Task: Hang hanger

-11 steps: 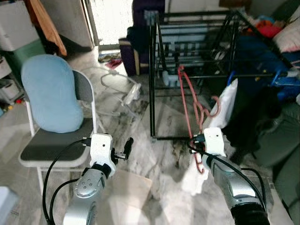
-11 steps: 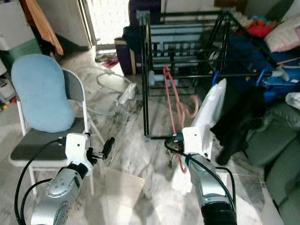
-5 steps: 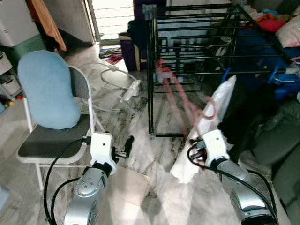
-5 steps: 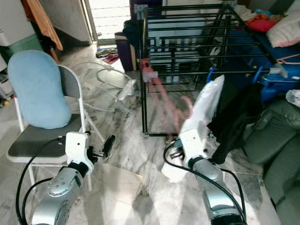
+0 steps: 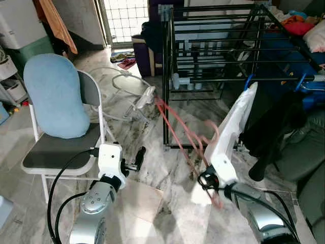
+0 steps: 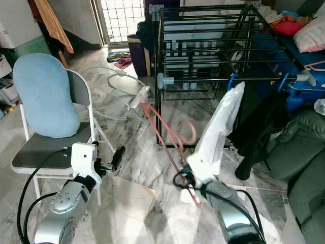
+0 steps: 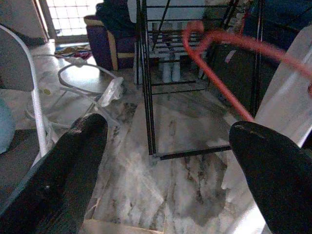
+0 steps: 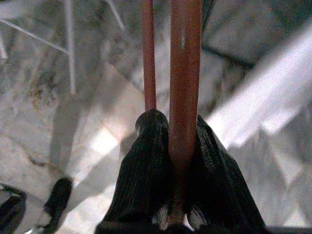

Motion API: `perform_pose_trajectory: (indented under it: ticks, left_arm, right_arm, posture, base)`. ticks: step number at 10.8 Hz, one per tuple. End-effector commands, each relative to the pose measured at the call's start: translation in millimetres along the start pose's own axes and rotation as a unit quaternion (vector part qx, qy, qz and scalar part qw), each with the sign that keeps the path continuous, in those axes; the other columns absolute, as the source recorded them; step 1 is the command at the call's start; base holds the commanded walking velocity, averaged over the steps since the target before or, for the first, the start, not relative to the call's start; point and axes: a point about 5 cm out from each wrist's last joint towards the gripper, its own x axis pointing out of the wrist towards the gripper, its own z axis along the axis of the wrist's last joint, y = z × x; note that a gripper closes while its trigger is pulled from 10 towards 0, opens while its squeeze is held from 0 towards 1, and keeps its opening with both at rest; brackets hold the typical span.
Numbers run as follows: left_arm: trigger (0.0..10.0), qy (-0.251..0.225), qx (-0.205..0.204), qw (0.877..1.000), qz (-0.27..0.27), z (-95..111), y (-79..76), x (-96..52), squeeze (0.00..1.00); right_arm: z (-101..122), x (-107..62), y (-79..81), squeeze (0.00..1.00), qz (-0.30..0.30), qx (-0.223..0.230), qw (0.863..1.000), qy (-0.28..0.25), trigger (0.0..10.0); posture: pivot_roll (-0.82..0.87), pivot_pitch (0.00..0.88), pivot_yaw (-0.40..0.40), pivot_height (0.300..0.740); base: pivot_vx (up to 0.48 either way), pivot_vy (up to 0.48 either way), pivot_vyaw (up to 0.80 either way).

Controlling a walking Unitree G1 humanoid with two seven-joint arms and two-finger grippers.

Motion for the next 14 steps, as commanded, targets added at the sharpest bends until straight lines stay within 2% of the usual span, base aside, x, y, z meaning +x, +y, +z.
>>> perform_pose_trajectory:
  ticks: [1, 2, 5, 7, 9, 14]
  left_arm:
    - [10.0, -0.012, 0.007, 1.0, -0.01, 4, -1.4, 0.9, 0.0]
    - [10.0, -0.007, 0.001, 1.0, -0.024, 4, -4.6, 1.0, 0.0]
    - [10.0, -0.011, -0.001, 0.999, -0.052, 4, -10.0, 0.0, 0.0]
    - [10.0, -0.004, -0.003, 0.999, -0.053, 3, -10.0, 0.2, 0.0]
    - [10.0, -0.002, -0.001, 0.999, -0.054, 2, -10.0, 0.3, 0.0]
    - [10.0, 0.003, -0.002, 0.998, -0.059, 1, -11.1, 0.6, 0.0]
  right_arm:
    - [6, 1.4, -5.8, 0.0, -0.017, 0.027, 0.999, 0.004, 10.0]
    - [6, 3.3, -12.1, 0.0, -0.055, 0.058, 0.997, 0.02, 10.0]
    - [19, 4.6, -13.6, 0.0, -0.097, 0.069, 0.993, 0.019, 10.0]
    - [22, 5.5, -12.2, 0.0, -0.125, 0.101, 0.986, 0.033, 10.0]
    - [22, 6.2, -13.2, 0.0, -0.134, 0.113, 0.984, 0.037, 10.0]
    - [24, 6.8, -12.7, 0.0, -0.142, 0.109, 0.983, 0.04, 10.0]
  posture:
    - [-0.01, 0.0, 0.032, 0.74]
    - [-0.01, 0.0, 0.032, 0.74]
    - [-0.01, 0.0, 0.033, 0.74]
    - [-0.01, 0.0, 0.033, 0.74]
    - [-0.01, 0.0, 0.034, 0.74]
    - [-0.01, 0.0, 0.034, 0.74]
  base:
    - [0.0, 0.0, 0.0]
    - [0.0, 0.0, 0.0]
    - [0.216, 0.0, 0.0]
    - [0.324, 0.0, 0.0]
    - [0.315, 0.0, 0.0]
    - [0.329, 0.0, 0.0]
